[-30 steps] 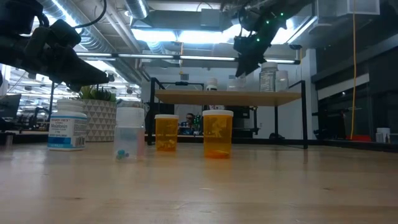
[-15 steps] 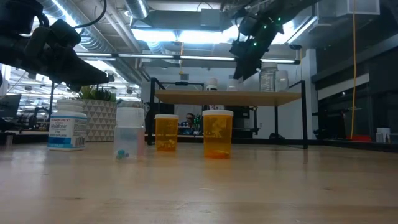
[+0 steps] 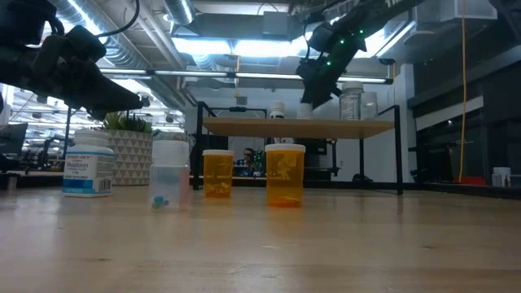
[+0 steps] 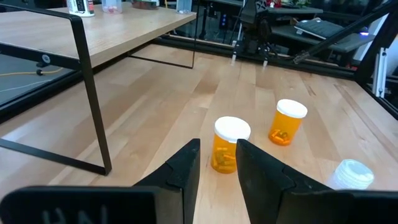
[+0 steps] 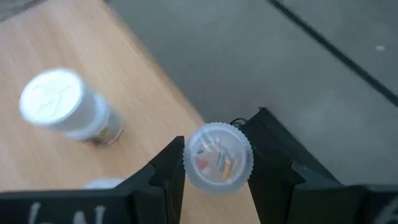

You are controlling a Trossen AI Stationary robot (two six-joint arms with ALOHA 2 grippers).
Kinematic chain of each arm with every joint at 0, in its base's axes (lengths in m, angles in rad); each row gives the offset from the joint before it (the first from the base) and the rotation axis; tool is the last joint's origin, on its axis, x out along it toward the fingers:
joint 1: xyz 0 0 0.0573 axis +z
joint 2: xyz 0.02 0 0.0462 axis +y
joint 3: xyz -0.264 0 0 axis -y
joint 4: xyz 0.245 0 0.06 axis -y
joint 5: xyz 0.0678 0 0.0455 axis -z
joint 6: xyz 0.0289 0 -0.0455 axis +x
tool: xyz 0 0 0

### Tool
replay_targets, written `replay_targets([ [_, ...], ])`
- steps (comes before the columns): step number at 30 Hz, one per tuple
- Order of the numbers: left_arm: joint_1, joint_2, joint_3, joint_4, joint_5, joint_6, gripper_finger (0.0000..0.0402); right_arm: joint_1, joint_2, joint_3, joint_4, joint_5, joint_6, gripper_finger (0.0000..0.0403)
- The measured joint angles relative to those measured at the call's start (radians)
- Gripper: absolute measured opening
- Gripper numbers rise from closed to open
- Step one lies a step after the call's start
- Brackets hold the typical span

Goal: Pick and place medicine bottles onto shelf by color
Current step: Put the transparent pill bottle on the shelf

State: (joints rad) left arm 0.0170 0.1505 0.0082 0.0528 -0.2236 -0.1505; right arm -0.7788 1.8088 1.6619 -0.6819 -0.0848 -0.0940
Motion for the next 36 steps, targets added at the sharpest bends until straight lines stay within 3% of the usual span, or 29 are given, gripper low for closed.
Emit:
replay_targets([
  [19,0.000,0.000,0.000,0.000,0.001,0.003,0.0098,0.006,0.006,0.000,-0.064,-0.189,-0.063,0.0139],
  [25,0.000,0.000,0.000,0.000,0.001,0.003,0.0098,0.009,0.006,0.000,-0.039,-0.035,-0.068,0.0139],
  [36,0.000,0.000,0.000,0.000,0.001,0.003,0.0098,0.012,0.006,0.000,-0.074,-0.063,-0.064,0.0141],
])
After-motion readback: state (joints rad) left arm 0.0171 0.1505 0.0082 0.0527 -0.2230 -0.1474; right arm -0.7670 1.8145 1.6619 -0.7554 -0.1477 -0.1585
